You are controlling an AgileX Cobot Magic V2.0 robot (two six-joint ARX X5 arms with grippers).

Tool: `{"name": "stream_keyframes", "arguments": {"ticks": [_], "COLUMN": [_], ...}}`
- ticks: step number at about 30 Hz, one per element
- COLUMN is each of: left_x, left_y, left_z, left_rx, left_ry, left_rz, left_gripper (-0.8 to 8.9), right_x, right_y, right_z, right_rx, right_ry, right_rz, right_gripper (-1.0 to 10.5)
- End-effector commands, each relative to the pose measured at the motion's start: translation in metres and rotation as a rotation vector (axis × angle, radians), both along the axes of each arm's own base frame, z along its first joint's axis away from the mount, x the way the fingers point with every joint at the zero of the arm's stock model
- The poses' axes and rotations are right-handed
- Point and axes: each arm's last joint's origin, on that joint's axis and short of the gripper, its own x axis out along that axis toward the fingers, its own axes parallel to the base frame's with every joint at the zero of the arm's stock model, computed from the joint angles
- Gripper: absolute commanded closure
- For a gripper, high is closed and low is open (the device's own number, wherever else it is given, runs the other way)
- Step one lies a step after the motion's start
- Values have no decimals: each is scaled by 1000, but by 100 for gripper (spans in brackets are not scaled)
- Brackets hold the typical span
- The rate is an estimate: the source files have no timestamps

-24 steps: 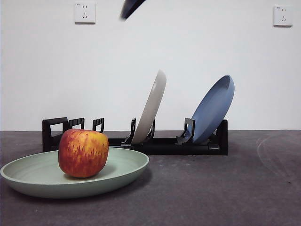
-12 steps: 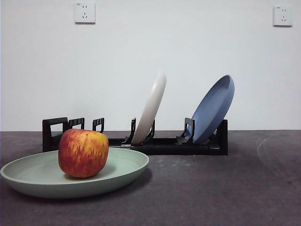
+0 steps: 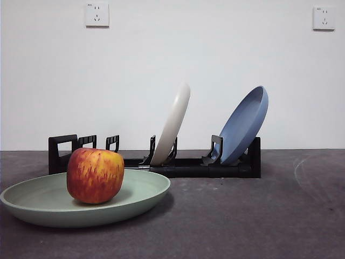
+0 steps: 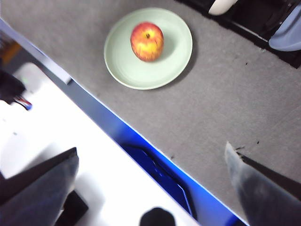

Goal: Take the green plate from the plate rack,put the plate on the table,take the apple from the table,put the apple in the plate

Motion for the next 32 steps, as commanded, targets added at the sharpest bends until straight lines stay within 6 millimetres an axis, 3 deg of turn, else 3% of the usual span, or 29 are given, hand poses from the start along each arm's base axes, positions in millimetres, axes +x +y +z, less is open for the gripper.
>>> {"name": "stream_keyframes", "arguments": {"ticks": [1,3,4,5,32], "left_x": [6,9,11,13,31], "left_y": [-8,-12,-14,-16,-39], "left_z": [-2,-3,-3,-4,-8], "left_rx": [26,41,46,51,86], "left_ry": [10,21,26,29,84], "left_rz": [-12,-12,-13,-12,7], "left_gripper": [542,671,807,816,817], "right_x": [-6,-10,-11,-12,-9], "right_y": [-8,-13,-15,-17,-21], "right_z": [-2,-1,0,0,1], "right_rx": [12,29,34,39,3], "right_ry": [27,16,12,7,-70], "right_rz": [-29,-29,-29,-28,-155], "right_gripper": [542,720,875,973,945]}}
